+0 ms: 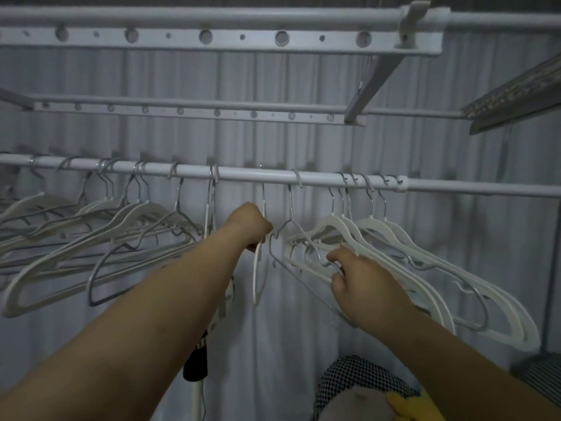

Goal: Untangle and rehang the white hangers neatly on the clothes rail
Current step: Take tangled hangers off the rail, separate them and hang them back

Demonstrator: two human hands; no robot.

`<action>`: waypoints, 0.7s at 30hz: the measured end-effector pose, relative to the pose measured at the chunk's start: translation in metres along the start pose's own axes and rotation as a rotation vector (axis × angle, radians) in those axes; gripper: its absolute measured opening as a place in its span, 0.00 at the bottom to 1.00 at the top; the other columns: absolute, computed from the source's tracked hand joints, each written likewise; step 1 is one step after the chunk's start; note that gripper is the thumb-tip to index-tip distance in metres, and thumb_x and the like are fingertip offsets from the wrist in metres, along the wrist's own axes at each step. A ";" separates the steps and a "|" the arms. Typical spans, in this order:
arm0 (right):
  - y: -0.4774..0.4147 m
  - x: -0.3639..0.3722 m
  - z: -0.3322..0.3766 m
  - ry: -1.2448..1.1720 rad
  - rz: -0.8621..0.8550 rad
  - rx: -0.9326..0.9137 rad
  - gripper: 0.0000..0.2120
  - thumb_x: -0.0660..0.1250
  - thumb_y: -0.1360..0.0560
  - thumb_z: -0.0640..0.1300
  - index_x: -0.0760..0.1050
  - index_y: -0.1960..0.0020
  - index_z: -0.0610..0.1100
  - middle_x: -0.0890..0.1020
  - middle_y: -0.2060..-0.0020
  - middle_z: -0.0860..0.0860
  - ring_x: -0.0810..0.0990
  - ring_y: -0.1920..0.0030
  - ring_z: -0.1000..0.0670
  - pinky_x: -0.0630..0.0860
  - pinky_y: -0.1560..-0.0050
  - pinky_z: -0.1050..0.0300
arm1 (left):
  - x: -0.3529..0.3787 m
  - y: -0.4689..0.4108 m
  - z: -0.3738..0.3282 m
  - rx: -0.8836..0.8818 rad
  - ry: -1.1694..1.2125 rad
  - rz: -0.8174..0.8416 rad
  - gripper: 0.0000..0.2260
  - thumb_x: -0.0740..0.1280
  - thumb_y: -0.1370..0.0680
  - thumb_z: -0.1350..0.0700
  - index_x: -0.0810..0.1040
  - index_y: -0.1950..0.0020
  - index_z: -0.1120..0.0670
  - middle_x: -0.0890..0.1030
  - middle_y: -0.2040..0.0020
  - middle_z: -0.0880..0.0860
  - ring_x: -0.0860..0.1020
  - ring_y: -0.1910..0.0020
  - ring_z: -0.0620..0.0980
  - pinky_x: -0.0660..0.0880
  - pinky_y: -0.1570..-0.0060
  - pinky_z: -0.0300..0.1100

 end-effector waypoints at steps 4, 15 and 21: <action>0.002 0.002 0.001 -0.038 0.004 0.028 0.17 0.55 0.22 0.41 0.67 0.34 0.47 0.79 0.60 0.52 0.70 0.67 0.55 0.65 0.68 0.64 | 0.003 0.003 -0.006 0.056 -0.029 -0.019 0.15 0.62 0.24 0.61 0.69 0.71 0.60 0.72 0.73 0.54 0.71 0.76 0.50 0.70 0.72 0.37; 0.011 0.013 0.010 -0.043 0.051 0.015 0.16 0.55 0.22 0.41 0.66 0.35 0.47 0.69 0.71 0.55 0.68 0.72 0.58 0.64 0.71 0.65 | -0.003 0.029 0.016 0.086 -0.106 -0.044 0.16 0.60 0.23 0.59 0.71 0.71 0.60 0.71 0.75 0.52 0.69 0.78 0.46 0.65 0.84 0.29; 0.019 0.009 0.021 -0.031 0.061 0.023 0.17 0.56 0.23 0.41 0.66 0.34 0.47 0.76 0.61 0.50 0.73 0.64 0.52 0.68 0.64 0.59 | -0.014 0.049 0.027 0.182 -0.193 -0.167 0.14 0.59 0.22 0.52 0.80 0.47 0.59 0.82 0.50 0.56 0.78 0.49 0.55 0.71 0.55 0.41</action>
Point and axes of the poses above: each hand's wrist, its own y-axis away from the middle knuckle, its own x-axis out of the palm, z = x × y, the point moved 2 cm from there along -y, towards the middle knuckle
